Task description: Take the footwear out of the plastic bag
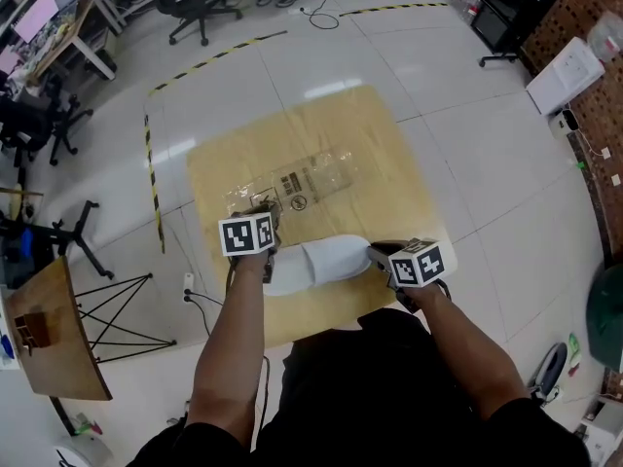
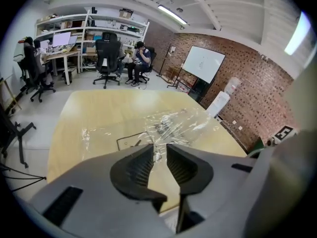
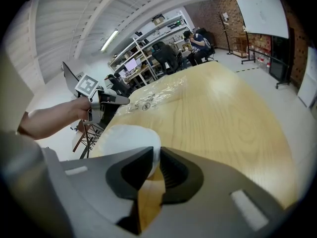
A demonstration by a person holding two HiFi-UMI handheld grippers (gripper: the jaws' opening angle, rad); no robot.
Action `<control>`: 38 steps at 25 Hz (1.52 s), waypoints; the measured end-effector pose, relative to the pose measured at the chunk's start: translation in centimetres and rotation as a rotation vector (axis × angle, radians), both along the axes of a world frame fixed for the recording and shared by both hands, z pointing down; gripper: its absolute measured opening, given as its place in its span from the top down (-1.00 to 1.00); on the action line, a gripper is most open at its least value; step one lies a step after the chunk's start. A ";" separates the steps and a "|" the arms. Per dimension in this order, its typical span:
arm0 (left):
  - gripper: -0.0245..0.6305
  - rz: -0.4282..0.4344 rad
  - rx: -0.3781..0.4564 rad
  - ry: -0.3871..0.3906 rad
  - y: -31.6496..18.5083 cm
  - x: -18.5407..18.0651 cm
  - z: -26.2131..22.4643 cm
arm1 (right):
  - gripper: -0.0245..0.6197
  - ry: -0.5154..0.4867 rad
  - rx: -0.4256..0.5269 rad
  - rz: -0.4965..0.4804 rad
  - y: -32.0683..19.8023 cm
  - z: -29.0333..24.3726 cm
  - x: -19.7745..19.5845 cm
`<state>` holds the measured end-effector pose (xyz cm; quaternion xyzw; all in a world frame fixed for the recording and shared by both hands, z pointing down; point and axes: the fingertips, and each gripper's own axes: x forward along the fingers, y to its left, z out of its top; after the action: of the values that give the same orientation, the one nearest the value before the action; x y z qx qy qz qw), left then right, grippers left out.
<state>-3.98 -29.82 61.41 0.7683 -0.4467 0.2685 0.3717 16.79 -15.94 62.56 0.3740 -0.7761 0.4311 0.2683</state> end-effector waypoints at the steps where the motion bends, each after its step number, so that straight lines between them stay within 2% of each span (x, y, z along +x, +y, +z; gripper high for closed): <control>1: 0.63 0.021 0.018 0.022 0.3 0.2 -0.4 | 0.78 0.013 0.004 -0.003 0.0 0.0 0.0; 4: 0.59 0.053 0.073 0.082 1.7 -0.4 -2.3 | 0.73 0.065 0.029 -0.027 0.4 -0.2 0.0; 7: 0.60 0.054 0.120 0.106 3.8 -2.3 -4.2 | 0.59 0.109 0.063 -0.025 1.0 -0.8 0.6; 10: 0.68 0.062 0.164 0.119 6.9 -3.9 -6.1 | 0.55 0.135 0.101 0.023 2.3 -2.3 1.9; 13: 0.81 0.111 0.197 0.151 11.0 -4.3 -8.2 | 0.55 0.104 0.143 0.082 4.6 -4.9 2.2; 14: 0.89 0.140 0.200 0.165 12.4 -4.0 -8.7 | 0.56 0.075 0.158 0.103 5.4 -6.0 2.0; 16: 0.90 0.204 0.192 0.184 15.4 -2.7 -9.4 | 0.69 -0.035 0.189 0.164 7.2 -8.3 1.7; 17: 0.90 0.234 0.180 0.190 16.8 -1.8 -9.4 | 0.85 -0.121 0.203 0.207 8.0 -9.6 1.5; 18: 0.90 0.262 0.164 0.195 18.1 -1.0 -9.4 | 0.92 -0.220 0.215 0.254 8.7 -10.9 1.3; 20: 0.90 0.300 0.129 0.200 20.5 0.1 -9.0 | 0.92 -0.405 0.227 0.331 9.8 -13.2 0.5; 21: 0.90 0.306 0.114 0.201 21.7 0.2 -8.8 | 0.92 -0.463 0.226 0.344 10.4 -13.9 -0.1; 23: 0.91 0.290 0.092 0.201 24.1 -0.3 -8.4 | 0.92 -0.500 0.223 0.304 12.1 -14.7 -2.0; 25: 0.90 0.256 0.087 0.199 26.6 -1.2 -8.3 | 0.92 -0.475 0.236 0.202 14.6 -15.0 -3.9; 28: 0.90 0.200 0.124 0.187 29.5 -2.2 -8.8 | 0.92 -0.431 0.255 0.042 18.6 -15.7 -5.4; 31: 0.90 0.113 0.169 0.143 31.5 -3.4 -9.5 | 0.92 -0.401 0.268 -0.061 22.5 -15.9 -5.6; 33: 0.90 0.033 0.204 0.130 33.4 -4.0 -10.7 | 0.92 -0.390 0.280 -0.094 25.3 -16.0 -4.7; 35: 0.90 -0.051 0.243 0.153 35.9 -4.2 -12.4 | 0.92 -0.404 0.293 -0.106 28.1 -16.5 -3.3; 38: 0.90 -0.117 0.270 0.170 40.8 -3.4 -13.9 | 0.92 -0.450 0.287 -0.100 31.6 -16.7 -1.3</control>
<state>-7.40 11.02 47.49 0.8037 -0.4897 0.1181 0.3167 15.52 15.70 45.89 0.2641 -0.8870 0.3749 0.0543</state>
